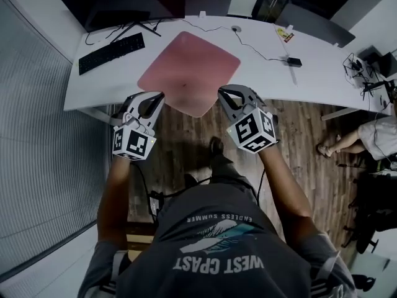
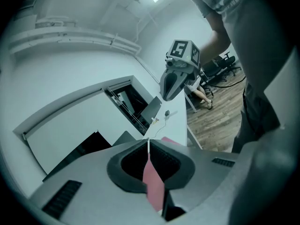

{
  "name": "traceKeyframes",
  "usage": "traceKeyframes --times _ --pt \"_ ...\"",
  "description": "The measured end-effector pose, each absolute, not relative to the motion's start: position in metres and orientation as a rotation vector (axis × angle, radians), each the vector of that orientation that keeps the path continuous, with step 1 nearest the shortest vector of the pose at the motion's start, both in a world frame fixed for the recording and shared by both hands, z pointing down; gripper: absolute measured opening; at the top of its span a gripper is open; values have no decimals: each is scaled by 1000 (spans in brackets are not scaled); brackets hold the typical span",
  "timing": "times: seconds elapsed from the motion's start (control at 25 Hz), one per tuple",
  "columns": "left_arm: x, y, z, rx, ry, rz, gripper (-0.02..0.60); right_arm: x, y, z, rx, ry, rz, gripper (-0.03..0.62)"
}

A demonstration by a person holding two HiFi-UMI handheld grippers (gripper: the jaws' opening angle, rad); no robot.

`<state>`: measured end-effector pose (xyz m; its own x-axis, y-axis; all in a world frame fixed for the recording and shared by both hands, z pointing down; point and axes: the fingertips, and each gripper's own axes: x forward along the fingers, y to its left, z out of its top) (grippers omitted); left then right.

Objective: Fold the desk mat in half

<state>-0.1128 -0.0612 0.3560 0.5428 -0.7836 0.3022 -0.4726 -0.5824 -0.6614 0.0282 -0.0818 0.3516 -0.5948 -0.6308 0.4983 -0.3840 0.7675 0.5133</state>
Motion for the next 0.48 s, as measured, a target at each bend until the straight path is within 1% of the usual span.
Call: traceKeyframes --times 0.28,0.48 --pt "-132 -86 411 -2257 1022 -978 28 14 -113 410 615 -2243 -481 34" --pt "-135 -106 458 -2277 994 -1102 29 13 -138 458 507 -2209 -483 58"
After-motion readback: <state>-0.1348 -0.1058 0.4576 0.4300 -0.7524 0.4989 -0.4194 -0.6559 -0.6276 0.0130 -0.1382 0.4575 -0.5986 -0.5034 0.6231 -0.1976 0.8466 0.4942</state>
